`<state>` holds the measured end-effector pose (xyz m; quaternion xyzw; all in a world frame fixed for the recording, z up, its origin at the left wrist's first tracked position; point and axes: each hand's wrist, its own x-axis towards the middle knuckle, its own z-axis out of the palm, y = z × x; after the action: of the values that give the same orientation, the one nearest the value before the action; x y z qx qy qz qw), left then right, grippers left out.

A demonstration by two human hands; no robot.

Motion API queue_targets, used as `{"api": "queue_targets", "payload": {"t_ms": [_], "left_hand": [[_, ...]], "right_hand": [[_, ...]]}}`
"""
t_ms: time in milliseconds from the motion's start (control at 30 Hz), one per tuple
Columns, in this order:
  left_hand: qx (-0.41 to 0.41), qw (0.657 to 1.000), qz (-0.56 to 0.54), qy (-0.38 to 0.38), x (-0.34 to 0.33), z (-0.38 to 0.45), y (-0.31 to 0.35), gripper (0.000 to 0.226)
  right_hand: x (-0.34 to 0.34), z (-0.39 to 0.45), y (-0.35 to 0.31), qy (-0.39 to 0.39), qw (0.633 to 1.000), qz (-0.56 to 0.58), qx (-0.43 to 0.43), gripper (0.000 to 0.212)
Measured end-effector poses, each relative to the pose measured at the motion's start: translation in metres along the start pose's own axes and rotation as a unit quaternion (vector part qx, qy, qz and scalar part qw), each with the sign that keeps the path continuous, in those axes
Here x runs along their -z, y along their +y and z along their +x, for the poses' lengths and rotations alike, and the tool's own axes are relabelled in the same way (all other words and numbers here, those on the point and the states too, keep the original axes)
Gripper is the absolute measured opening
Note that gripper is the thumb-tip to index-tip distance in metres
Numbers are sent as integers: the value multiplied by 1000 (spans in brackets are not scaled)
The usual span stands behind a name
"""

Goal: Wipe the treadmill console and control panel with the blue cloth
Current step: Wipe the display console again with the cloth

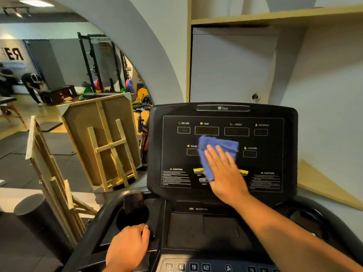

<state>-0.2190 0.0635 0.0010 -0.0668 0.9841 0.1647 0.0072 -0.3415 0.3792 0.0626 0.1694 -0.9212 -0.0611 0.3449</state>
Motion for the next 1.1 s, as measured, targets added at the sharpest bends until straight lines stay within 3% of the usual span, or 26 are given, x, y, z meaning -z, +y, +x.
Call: {"api": "queue_targets", "payload": {"t_ms": [67,133,300,367,467,533,600,667,733,800,867,1000,1100], "left_hand": [[1,1000,3,-11,0,0,2,39],[0,1000,7,-12,2,-1,7,39],[14,1000,11,-20,6,-1,9,38],[9,1000,10,-23,8,0,10,38],[0,1000,4,-17,11,2,13,38],[1,1000,-1,-18,11,3,13,38],[5,1000,1,-22,11,2,14,37],[8,1000,3,-26,10,3,14,37],[9,1000,2,-29,9,4,15,36],[8,999,4,-31,9,5,17,36],[9,1000,0,-30,9,6,19,35],[19,999,19,-36,8,5,15,38],[19,999,15,-40,8,4,17,37]], "right_hand": [[8,-30,43,12,988,25,-152,75],[18,-55,75,24,942,78,-326,70],[26,-23,46,58,866,142,-476,74],[27,4,5,52,898,129,-418,74],[16,22,-53,2,985,59,-164,75],[13,20,-56,-35,998,41,-37,77],[15,10,-28,-46,998,29,15,74],[14,-12,11,-54,998,10,-14,75],[14,-41,52,-35,987,31,-156,73],[21,-70,76,4,939,85,-334,69],[22,-82,76,17,899,117,-421,70],[21,-59,10,-5,878,129,-460,77],[16,-41,-59,-27,936,105,-335,81]]}}
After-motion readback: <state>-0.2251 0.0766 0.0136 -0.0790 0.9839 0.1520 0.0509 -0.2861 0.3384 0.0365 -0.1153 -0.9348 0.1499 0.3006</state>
